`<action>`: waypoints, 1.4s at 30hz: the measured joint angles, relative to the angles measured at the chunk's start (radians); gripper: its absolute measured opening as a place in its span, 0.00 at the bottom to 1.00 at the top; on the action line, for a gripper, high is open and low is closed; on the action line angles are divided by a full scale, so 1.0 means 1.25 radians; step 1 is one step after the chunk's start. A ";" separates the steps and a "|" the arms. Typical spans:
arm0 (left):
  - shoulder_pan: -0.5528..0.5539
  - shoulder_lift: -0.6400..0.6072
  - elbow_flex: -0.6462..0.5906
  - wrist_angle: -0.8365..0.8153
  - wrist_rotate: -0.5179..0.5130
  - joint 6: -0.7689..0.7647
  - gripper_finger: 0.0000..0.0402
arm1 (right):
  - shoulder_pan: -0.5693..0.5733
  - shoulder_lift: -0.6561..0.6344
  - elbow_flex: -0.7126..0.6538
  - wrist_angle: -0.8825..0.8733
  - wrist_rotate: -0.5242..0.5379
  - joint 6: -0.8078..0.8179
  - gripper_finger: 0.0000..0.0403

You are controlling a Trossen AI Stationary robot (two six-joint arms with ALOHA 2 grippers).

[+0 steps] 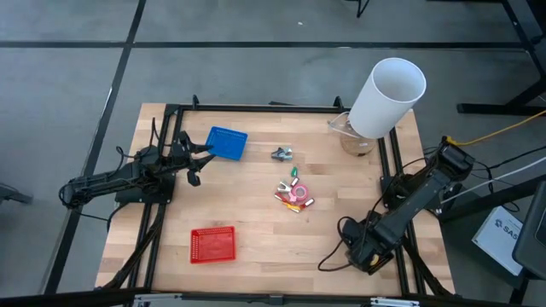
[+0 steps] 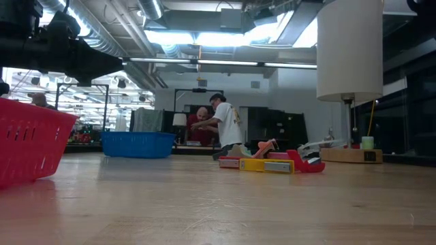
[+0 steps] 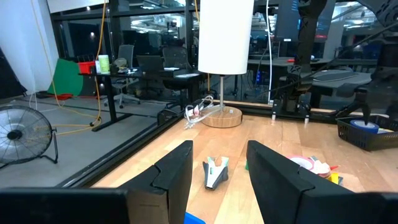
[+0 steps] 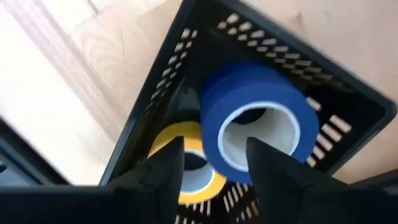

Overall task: Pick and place Stapler, Stapler remover, tape
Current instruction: Put the pink tape into the black bin

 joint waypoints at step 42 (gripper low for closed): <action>0.000 0.000 0.000 0.000 0.000 0.000 0.37 | -0.484 0.013 0.141 0.238 0.216 -1.113 0.52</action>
